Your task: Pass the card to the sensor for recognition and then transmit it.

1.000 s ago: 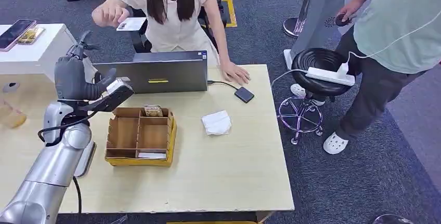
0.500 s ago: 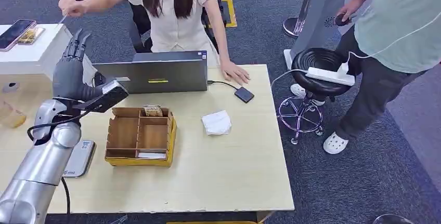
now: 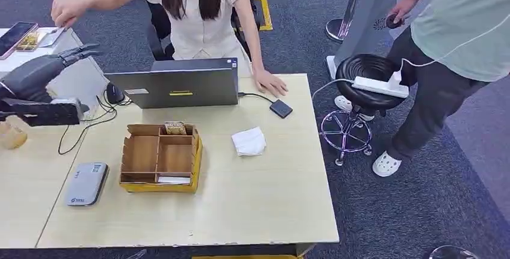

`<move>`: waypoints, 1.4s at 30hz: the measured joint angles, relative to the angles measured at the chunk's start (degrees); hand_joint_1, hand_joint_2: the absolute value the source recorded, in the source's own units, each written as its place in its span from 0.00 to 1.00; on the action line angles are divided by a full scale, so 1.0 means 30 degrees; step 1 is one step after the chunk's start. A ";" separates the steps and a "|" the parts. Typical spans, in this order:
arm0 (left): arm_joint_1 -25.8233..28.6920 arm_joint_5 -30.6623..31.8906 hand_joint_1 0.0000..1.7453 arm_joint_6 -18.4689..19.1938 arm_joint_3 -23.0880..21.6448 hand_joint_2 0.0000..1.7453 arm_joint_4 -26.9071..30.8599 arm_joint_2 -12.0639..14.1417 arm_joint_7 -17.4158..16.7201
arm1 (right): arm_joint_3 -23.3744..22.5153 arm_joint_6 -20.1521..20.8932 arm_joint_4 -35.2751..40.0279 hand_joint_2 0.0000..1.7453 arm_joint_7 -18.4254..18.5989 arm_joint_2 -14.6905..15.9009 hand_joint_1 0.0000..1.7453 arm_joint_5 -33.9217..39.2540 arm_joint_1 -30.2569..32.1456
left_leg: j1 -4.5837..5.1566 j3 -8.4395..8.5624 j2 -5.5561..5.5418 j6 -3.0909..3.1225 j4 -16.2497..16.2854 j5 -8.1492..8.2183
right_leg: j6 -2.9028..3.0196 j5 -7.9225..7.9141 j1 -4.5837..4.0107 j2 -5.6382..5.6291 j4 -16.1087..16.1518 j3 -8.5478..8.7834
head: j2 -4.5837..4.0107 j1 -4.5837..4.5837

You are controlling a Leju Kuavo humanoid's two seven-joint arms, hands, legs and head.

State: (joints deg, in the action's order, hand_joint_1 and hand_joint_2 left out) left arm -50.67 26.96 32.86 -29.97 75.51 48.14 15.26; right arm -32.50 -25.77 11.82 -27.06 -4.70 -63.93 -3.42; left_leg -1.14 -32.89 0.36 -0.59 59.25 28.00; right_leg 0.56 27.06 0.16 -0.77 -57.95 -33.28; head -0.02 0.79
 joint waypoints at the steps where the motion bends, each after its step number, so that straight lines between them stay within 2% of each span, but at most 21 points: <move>1: -0.0653 -0.0402 0.00 0.0221 -0.0627 1.00 0.0234 0.0635 -0.0116 | 0.0000 0.0000 0.0000 1.00 -0.0007 0.0029 0.00 0.0000 0.0010 | 0.0011 0.0001 -0.0003 0.0001 -0.0001 0.0000 | 0.0000 0.0001 0.0001 0.0003 -0.0001 0.0003 | 0.0000 0.0001; 5: -0.2516 -0.0937 0.00 0.0828 -0.2725 1.00 0.0906 0.2118 -0.0562 | 0.0000 0.0000 0.0000 1.00 -0.0044 0.0044 0.00 0.0044 0.0015 | 0.0008 0.0001 -0.0010 -0.0004 -0.0001 -0.0003 | 0.0000 0.0000 0.0009 0.0016 0.0000 0.0001 | 0.0000 0.0001; 9: -0.6089 -0.2672 0.00 0.4238 -0.6332 1.00 0.2123 0.3313 -0.1474 | 0.0000 -0.0029 0.0000 1.00 -0.0044 0.0116 0.00 0.0146 0.0034 | -0.0006 -0.0020 -0.0022 -0.0008 0.0003 -0.0007 | 0.0016 -0.0013 -0.0002 0.0037 0.0001 0.0005 | 0.0000 -0.0007; 11: -0.7863 -0.3823 0.00 0.4563 -0.8467 1.00 0.3042 0.3852 -0.2108 | 0.0000 -0.0036 0.0000 1.00 -0.0044 0.0131 0.00 0.0240 0.0037 | -0.0004 -0.0018 -0.0023 -0.0008 0.0002 -0.0007 | 0.0016 -0.0014 0.0000 0.0042 0.0000 0.0018 | -0.0007 -0.0021; 13: -0.8834 -0.5326 0.00 0.3913 -1.0252 1.00 0.3982 0.4457 -0.2793 | 0.0000 -0.0036 0.0000 1.00 -0.0036 0.0131 0.00 0.0262 0.0040 | 0.0005 -0.0008 -0.0010 -0.0008 0.0000 -0.0006 | 0.0017 -0.0015 0.0007 0.0030 -0.0001 0.0023 | -0.0007 -0.0036; 16: -0.8992 -0.7450 0.00 0.0911 -1.2663 1.00 0.5463 0.5774 -0.3657 | 0.0000 -0.0073 0.0000 1.00 0.0123 0.0131 0.00 0.0371 0.0053 | 0.0005 -0.0003 -0.0011 -0.0008 -0.0006 -0.0005 | 0.0020 -0.0012 0.0010 0.0031 -0.0006 0.0025 | -0.0015 0.0015; 18: -0.8777 -0.6840 0.00 -0.0519 -1.3859 1.00 0.6447 0.6544 -0.3884 | -0.0007 -0.0080 0.0000 1.00 0.0190 0.0131 0.00 0.0437 0.0060 | 0.0002 -0.0002 -0.0020 -0.0009 -0.0011 -0.0006 | 0.0022 -0.0009 0.0007 0.0041 -0.0008 0.0023 | -0.0015 0.0023; 22: -0.8154 -0.5992 0.00 -0.1433 -1.5444 1.00 0.7879 0.7815 -0.3891 | 0.0000 -0.0080 0.0000 1.00 0.0299 0.0131 0.00 0.0386 0.0120 | -0.0009 -0.0014 -0.0060 -0.0030 -0.0016 -0.0019 | 0.0030 0.0001 -0.0002 0.0090 -0.0011 0.0022 | -0.0015 0.0015; 27: -0.7711 -0.5905 0.00 -0.1964 -1.6352 1.00 0.8664 0.8564 -0.3877 | -0.0001 -0.0080 0.0000 1.00 0.0299 0.0131 0.00 0.0306 0.0114 | -0.0007 -0.0025 -0.0107 -0.0047 -0.0016 -0.0037 | 0.0028 -0.0002 0.0001 0.0142 -0.0010 0.0037 | -0.0015 0.0015; 37: -0.7055 -0.5686 0.00 -0.2883 -1.6973 1.00 0.8774 0.8973 -0.3790 | -0.0007 -0.0073 0.0022 1.00 0.0299 0.0138 0.00 0.0269 0.0031 | -0.0001 -0.0022 -0.0125 -0.0037 -0.0012 -0.0052 | 0.0025 -0.0013 0.0006 0.0174 -0.0008 0.0044 | -0.0015 0.0001; 42: -0.6338 -0.5300 0.00 -0.4505 -1.7075 1.00 0.8774 0.9067 -0.3775 | -0.0007 -0.0080 0.0022 1.00 0.0350 0.0138 0.00 0.0255 0.0033 | -0.0001 -0.0020 -0.0123 -0.0037 -0.0013 -0.0051 | 0.0026 -0.0012 0.0006 0.0170 -0.0008 0.0041 | -0.0015 0.0008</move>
State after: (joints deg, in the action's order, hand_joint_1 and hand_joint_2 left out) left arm -69.68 11.06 19.35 -81.20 101.83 75.34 3.93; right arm -32.52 -26.01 11.89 -26.01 -4.28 -63.17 -3.32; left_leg -1.14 -32.95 -0.01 -0.70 59.22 27.85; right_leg 0.63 27.03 0.18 -0.26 -57.97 -33.16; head -0.07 0.81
